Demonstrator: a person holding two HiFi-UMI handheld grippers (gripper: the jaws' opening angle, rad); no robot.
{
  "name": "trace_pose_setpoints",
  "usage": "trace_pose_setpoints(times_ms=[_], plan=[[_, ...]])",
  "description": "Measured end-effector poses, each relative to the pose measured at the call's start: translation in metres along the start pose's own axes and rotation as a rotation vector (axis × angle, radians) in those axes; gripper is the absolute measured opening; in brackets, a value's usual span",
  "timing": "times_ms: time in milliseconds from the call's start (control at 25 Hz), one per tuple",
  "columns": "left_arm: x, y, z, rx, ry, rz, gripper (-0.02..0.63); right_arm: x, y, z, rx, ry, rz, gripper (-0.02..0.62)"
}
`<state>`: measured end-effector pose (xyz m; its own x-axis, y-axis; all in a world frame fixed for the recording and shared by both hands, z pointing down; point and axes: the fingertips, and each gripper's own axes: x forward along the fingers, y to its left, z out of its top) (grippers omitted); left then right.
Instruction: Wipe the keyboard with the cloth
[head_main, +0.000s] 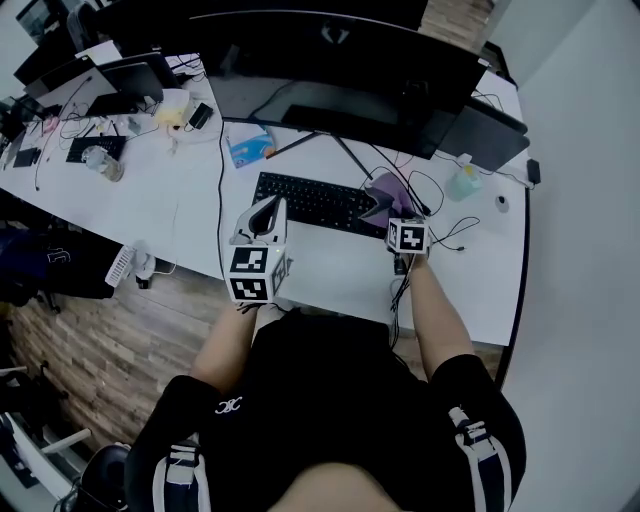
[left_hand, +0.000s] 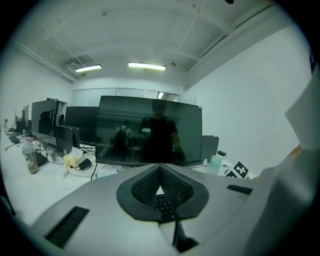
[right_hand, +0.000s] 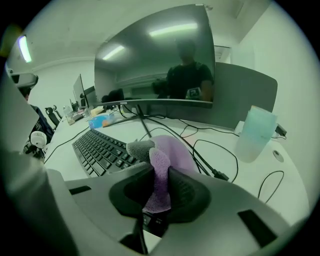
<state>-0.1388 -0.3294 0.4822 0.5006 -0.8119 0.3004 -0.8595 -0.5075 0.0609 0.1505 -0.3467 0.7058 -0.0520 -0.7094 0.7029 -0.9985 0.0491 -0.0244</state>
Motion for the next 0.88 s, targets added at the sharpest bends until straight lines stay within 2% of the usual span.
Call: trace_pose_setpoints(times_ms=[400,880], plan=[[-0.001,-0.009,-0.009,-0.003,0.024,-0.001,0.012,0.004,-0.002,-0.012,-0.002,0.050,0.024,0.089],[-0.003,-0.009,-0.014,-0.006,0.027,-0.019,0.012,-0.006,0.003,-0.027,0.083,0.048,-0.006,0.089]])
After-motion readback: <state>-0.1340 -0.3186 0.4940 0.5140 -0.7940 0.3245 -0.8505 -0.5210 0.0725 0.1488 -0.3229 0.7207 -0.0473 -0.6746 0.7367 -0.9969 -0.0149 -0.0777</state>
